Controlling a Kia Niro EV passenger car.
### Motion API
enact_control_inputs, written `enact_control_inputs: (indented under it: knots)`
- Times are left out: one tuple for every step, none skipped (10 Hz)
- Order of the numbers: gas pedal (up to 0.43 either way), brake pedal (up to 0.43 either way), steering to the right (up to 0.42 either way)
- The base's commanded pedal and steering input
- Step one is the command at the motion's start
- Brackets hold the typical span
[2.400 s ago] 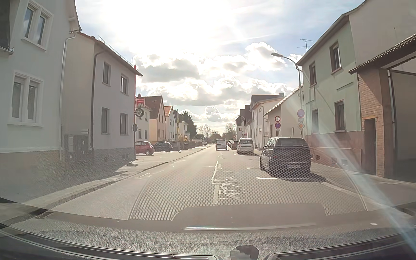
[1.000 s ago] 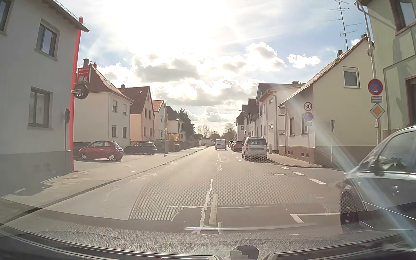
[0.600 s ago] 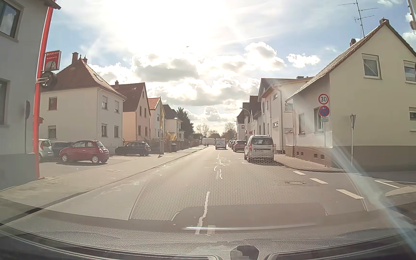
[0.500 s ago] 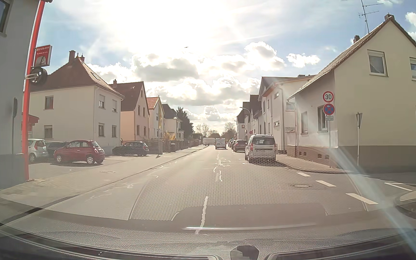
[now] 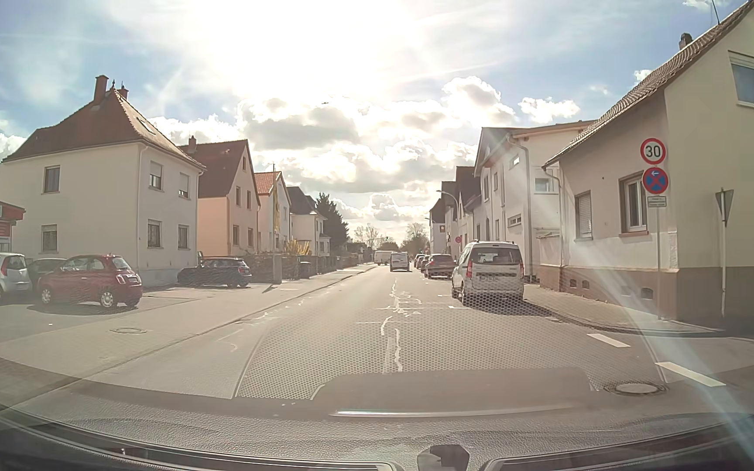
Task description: Follow the waypoints while adhering to traffic rules and regulations
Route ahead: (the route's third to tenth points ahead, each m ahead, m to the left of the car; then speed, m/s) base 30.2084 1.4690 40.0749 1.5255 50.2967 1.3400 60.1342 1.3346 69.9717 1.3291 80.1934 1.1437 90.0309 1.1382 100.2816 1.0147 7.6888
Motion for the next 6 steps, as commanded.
enact_control_inputs:
  knots:
    - [0.028,0.0,0.0]
    - [0.028,0.0,0.0]
    - [0.028,0.0,0.0]
    - [0.028,0.0,0.0]
    - [0.028,0.0,0.0]
    - [0.028,0.0,0.0]
